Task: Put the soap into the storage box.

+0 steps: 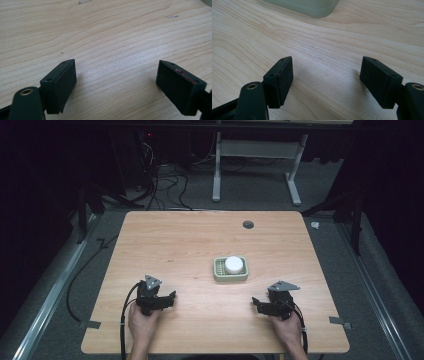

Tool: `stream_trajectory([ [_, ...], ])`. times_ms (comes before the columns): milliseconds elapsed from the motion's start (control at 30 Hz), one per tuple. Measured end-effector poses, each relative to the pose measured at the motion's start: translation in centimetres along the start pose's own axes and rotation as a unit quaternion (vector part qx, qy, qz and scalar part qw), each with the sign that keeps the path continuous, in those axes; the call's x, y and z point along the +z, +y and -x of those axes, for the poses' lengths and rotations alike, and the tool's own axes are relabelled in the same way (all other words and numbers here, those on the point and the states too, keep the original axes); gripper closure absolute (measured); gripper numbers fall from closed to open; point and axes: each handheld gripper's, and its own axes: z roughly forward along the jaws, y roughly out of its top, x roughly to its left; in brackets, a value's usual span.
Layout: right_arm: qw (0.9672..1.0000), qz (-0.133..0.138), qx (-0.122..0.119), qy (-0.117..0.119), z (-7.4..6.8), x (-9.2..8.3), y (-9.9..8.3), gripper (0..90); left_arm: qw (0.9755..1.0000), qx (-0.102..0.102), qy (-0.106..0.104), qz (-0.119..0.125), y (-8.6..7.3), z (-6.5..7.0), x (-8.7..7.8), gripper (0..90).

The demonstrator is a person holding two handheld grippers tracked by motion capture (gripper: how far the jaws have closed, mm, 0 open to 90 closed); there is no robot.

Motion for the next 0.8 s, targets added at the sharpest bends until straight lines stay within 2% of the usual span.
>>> stream_trajectory([
  [167,0.9999,0.005,-0.010,-0.011,-0.37,0.13,-0.21,26.1,1.0000,0.000,0.000,0.000,-0.01,0.00,-0.01,17.1],
  [300,0.9998,0.005,-0.015,-0.009,-0.31,0.24,-0.12,25.1,1.0000,0.000,0.000,0.000,-0.01,0.00,-0.01,17.2],
  [800,0.9999,0.005,-0.014,-0.008,-0.32,0.26,-0.10,25.0,1.0000,-0.001,0.000,0.000,-0.01,-0.02,-0.02,17.3],
])
